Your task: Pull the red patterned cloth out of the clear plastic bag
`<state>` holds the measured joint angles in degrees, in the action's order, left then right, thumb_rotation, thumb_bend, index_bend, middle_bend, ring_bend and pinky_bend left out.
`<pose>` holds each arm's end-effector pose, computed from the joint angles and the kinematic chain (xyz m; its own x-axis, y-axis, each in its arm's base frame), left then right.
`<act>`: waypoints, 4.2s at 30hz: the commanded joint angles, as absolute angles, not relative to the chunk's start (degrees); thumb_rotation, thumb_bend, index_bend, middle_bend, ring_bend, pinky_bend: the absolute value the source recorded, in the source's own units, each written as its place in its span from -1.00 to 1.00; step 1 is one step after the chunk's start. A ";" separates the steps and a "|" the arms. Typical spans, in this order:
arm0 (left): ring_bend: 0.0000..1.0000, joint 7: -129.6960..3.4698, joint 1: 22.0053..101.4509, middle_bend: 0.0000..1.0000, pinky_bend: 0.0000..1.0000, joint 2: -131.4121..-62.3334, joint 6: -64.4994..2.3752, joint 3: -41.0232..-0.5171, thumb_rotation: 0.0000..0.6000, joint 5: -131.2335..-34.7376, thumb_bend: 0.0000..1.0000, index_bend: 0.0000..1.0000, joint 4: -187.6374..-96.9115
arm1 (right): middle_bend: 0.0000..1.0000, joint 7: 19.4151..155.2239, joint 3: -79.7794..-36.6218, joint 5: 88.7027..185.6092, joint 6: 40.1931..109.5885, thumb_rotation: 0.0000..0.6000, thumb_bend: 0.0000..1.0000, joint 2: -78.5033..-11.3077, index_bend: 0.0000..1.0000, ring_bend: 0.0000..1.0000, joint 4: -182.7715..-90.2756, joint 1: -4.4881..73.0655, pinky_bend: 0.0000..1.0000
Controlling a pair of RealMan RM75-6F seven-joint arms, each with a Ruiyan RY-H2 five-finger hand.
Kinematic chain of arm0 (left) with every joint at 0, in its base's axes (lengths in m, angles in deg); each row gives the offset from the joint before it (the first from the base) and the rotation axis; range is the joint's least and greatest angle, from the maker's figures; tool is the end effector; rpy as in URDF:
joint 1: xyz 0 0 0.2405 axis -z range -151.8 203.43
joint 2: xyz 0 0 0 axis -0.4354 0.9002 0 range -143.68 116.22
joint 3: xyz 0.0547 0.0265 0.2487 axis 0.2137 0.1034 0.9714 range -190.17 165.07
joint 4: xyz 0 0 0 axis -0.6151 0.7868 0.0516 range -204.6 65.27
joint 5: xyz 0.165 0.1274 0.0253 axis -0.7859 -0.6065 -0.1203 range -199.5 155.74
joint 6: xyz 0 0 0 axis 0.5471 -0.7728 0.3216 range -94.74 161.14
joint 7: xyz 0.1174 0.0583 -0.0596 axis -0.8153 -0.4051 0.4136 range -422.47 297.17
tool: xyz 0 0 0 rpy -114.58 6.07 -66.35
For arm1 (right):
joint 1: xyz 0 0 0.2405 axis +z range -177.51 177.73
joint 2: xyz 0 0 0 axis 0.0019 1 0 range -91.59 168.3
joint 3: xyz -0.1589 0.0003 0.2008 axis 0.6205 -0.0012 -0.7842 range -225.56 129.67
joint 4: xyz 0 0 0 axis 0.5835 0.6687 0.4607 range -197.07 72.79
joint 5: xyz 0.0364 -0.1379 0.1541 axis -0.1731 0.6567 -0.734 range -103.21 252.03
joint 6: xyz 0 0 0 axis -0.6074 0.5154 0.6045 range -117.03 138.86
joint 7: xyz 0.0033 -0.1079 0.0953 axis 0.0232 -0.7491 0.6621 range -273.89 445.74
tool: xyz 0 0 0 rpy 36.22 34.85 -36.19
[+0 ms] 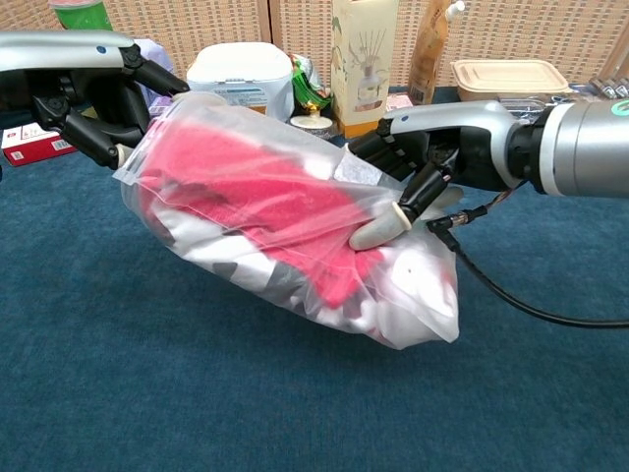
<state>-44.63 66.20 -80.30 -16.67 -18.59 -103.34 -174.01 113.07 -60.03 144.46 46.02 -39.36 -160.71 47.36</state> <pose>-0.1332 0.2966 0.0580 0.1255 0.5409 0.8317 0.9105 -0.3956 0.1199 -0.0937 -0.3146 -0.0073 -0.1043 -0.7494 0.6538 -0.9242 -0.1697 -0.3420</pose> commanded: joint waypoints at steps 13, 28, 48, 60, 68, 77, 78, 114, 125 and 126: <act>1.00 -46.48 65.81 1.00 0.95 -83.48 -16.18 -17.07 1.00 -102.19 0.13 0.66 -169.67 | 0.51 111.23 -59.15 143.48 44.69 1.00 -0.25 -40.94 0.38 0.89 -157.69 48.24 0.94; 1.00 -53.34 66.84 1.00 0.95 -91.92 -14.78 -17.13 1.00 -97.20 0.11 0.66 -165.06 | -0.25 107.98 -58.25 139.77 40.41 1.00 -0.50 -38.93 -0.45 -0.11 -153.37 50.10 -0.16; 1.00 -60.48 67.49 1.00 0.95 -92.85 -14.36 -18.12 1.00 -90.73 0.09 0.66 -165.53 | -0.51 107.30 -58.12 138.32 44.97 1.00 -0.64 -34.94 -0.75 -0.42 -153.52 45.96 -0.52; 1.00 -61.76 67.39 1.00 0.95 -92.98 -15.84 -18.67 1.00 -91.63 0.09 0.66 -164.77 | -0.60 105.79 -59.13 136.73 48.54 1.00 -0.68 -33.95 -0.86 -0.51 -155.06 44.20 -0.58; 1.00 -62.27 67.91 1.00 0.95 -92.81 -15.39 -18.81 1.00 -92.32 0.09 0.66 -164.68 | -0.60 103.69 -58.68 139.32 51.26 1.00 -0.68 -32.32 -0.85 -0.51 -155.88 42.67 -0.58; 1.00 -61.92 68.61 1.00 0.95 -91.45 -12.52 -18.42 1.00 -90.61 0.07 0.66 -166.35 | -0.36 104.76 -54.88 153.03 58.29 1.00 -0.68 -30.50 -0.56 -0.28 -157.01 38.73 -0.42; 1.00 -61.77 68.70 1.00 0.95 -91.08 -12.01 -18.38 1.00 -90.19 0.07 0.66 -166.75 | -0.33 105.35 -54.08 155.40 59.07 1.00 -0.68 -30.17 -0.52 -0.25 -156.96 38.37 -0.39; 1.00 -68.83 74.44 1.00 0.95 -86.32 -8.49 -17.86 1.00 -69.85 0.06 0.66 -175.85 | 0.67 107.00 -41.33 189.70 92.64 1.00 -0.74 -44.21 -0.55 1.00 -126.49 32.49 1.00; 1.00 -68.87 75.50 1.00 0.95 -85.83 -8.29 -17.52 1.00 -66.78 0.06 0.66 -176.88 | 0.69 102.48 -39.51 191.31 93.15 1.00 -0.57 -44.99 -0.64 1.00 -125.14 33.07 1.00; 1.00 -68.82 75.56 1.00 0.95 -85.87 -8.29 -17.47 1.00 -66.53 0.06 0.66 -176.90 | 0.69 101.84 -39.46 191.33 93.21 1.00 -0.54 -45.06 -0.67 1.00 -124.99 33.04 1.00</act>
